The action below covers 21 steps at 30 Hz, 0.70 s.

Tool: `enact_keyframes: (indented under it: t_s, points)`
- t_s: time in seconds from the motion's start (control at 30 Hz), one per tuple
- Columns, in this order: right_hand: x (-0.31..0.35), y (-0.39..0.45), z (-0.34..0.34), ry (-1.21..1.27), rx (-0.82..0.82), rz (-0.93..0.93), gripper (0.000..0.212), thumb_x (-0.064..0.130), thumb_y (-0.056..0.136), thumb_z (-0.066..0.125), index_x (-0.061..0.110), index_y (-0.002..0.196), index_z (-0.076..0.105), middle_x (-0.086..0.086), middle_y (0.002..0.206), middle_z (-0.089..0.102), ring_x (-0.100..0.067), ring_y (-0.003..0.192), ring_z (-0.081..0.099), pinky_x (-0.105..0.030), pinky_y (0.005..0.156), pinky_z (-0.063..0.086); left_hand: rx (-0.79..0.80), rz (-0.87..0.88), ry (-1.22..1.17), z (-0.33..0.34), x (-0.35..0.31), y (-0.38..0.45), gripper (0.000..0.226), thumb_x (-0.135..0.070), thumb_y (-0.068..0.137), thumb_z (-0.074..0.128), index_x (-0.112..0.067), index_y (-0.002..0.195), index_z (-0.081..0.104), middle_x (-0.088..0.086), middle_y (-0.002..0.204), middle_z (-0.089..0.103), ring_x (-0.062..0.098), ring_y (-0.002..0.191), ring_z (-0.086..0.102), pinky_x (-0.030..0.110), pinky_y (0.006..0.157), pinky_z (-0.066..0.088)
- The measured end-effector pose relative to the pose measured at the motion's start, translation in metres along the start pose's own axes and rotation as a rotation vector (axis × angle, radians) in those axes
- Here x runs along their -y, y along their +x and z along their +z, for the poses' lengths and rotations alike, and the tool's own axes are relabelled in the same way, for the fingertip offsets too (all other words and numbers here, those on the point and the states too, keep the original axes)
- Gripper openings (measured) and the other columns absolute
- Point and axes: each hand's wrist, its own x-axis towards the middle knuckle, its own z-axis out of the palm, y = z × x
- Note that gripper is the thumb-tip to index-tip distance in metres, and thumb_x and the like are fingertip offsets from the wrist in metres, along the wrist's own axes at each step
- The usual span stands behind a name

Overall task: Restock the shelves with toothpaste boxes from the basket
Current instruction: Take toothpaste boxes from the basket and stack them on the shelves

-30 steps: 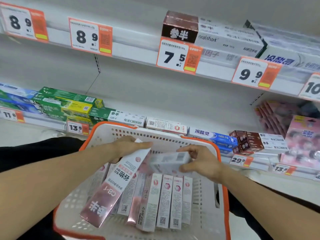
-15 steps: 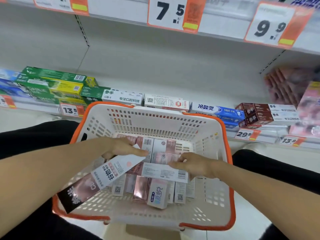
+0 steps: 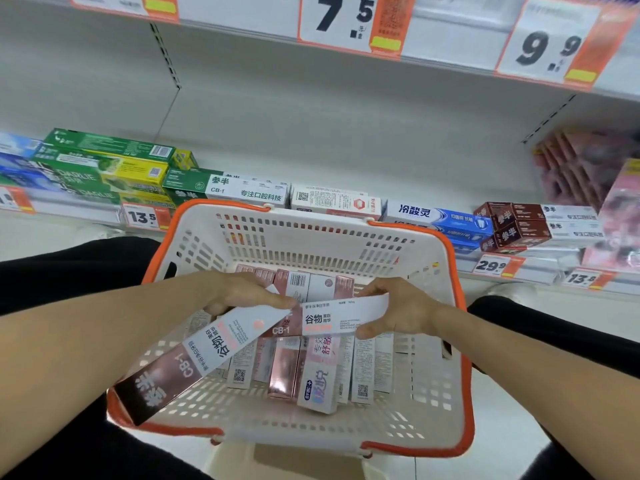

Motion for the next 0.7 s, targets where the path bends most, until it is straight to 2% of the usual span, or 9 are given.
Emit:
enact_keyframes:
  t_s: [0.1, 0.17, 0.23, 0.3, 0.37, 0.47, 0.53, 0.6, 0.7]
  points:
    - [0.002, 0.001, -0.004, 0.026, 0.077, 0.084, 0.067, 0.037, 0.058, 0.097, 0.022, 0.115, 0.065, 0.005, 0.120, 0.061, -0.016, 0.110, 0.058, -0.026, 0.089, 0.053, -0.009, 0.011, -0.023, 0.001, 0.000, -0.002, 0.081, -0.064, 0.058, 0.087, -0.017, 0.120, 0.066, 0.012, 0.093, 0.072, 0.028, 0.089, 0.072, 0.044, 0.090, 0.056]
    - [0.009, 0.000, -0.010, 0.182, 0.090, 0.118, 0.056, 0.030, 0.061, 0.095, 0.015, 0.110, 0.072, -0.002, 0.114, 0.069, -0.022, 0.104, 0.066, -0.036, 0.085, 0.060, -0.005, 0.005, -0.034, 0.000, -0.001, -0.004, 0.082, -0.064, 0.058, 0.087, -0.015, 0.121, 0.067, 0.013, 0.096, 0.074, 0.030, 0.091, 0.073, 0.043, 0.089, 0.057]
    - [0.019, -0.004, -0.021, 0.307, 0.055, 0.113, 0.041, 0.020, 0.067, 0.091, 0.010, 0.104, 0.076, -0.005, 0.105, 0.075, -0.022, 0.096, 0.072, -0.035, 0.077, 0.062, 0.010, 0.028, -0.033, -0.004, -0.008, -0.011, 0.088, -0.066, 0.058, 0.087, -0.015, 0.126, 0.064, 0.013, 0.097, 0.070, 0.029, 0.090, 0.071, 0.045, 0.091, 0.056]
    - [0.029, -0.009, -0.041, 0.367, 0.002, 0.078, 0.039, 0.018, 0.069, 0.088, 0.008, 0.105, 0.076, -0.006, 0.104, 0.077, -0.024, 0.094, 0.074, -0.039, 0.082, 0.061, 0.000, 0.098, -0.051, -0.015, -0.021, -0.025, 0.096, -0.069, 0.055, 0.087, -0.015, 0.130, 0.061, 0.014, 0.094, 0.067, 0.030, 0.087, 0.069, 0.049, 0.092, 0.055]
    - [0.041, -0.016, -0.066, 0.426, -0.044, 0.047, 0.037, 0.017, 0.073, 0.085, 0.011, 0.108, 0.076, -0.003, 0.096, 0.078, -0.018, 0.084, 0.074, -0.038, 0.084, 0.060, -0.092, 0.183, -0.101, -0.032, -0.038, -0.044, 0.092, -0.067, 0.058, 0.085, -0.013, 0.128, 0.061, 0.014, 0.085, 0.068, 0.029, 0.078, 0.069, 0.043, 0.080, 0.058]
    - [0.056, -0.027, -0.097, 0.442, -0.099, -0.020, 0.043, 0.015, 0.073, 0.086, 0.021, 0.114, 0.073, 0.000, 0.088, 0.075, -0.012, 0.069, 0.064, -0.032, 0.072, 0.055, -0.297, 0.283, -0.197, -0.053, -0.065, -0.081, 0.081, -0.063, 0.063, 0.083, -0.007, 0.117, 0.064, 0.019, 0.090, 0.075, 0.032, 0.074, 0.073, 0.038, 0.070, 0.059]
    - [0.066, -0.030, -0.105, 0.456, -0.147, -0.085, 0.058, 0.023, 0.063, 0.093, 0.023, 0.117, 0.071, 0.000, 0.097, 0.077, -0.015, 0.081, 0.070, -0.032, 0.075, 0.054, -0.418, 0.385, -0.271, -0.057, -0.079, -0.105, 0.063, -0.058, 0.063, 0.083, -0.010, 0.101, 0.070, 0.018, 0.090, 0.076, 0.032, 0.073, 0.073, 0.040, 0.070, 0.060]
    - [0.079, -0.033, -0.109, 0.428, -0.153, -0.126, 0.078, 0.035, 0.046, 0.099, 0.027, 0.118, 0.071, -0.006, 0.110, 0.075, -0.023, 0.100, 0.072, -0.041, 0.089, 0.058, -0.526, 0.476, -0.333, -0.059, -0.089, -0.126, 0.048, -0.054, 0.063, 0.083, -0.014, 0.087, 0.072, 0.013, 0.080, 0.075, 0.026, 0.064, 0.071, 0.032, 0.061, 0.058]
    - [0.107, -0.043, -0.105, 0.344, -0.023, -0.161, 0.075, 0.015, 0.056, 0.097, 0.022, 0.124, 0.066, -0.012, 0.108, 0.076, -0.037, 0.103, 0.070, -0.049, 0.100, 0.053, -0.620, 0.566, -0.377, -0.063, -0.098, -0.158, 0.041, -0.048, 0.073, 0.081, -0.011, 0.087, 0.070, 0.009, 0.073, 0.074, 0.021, 0.055, 0.069, 0.027, 0.051, 0.054]
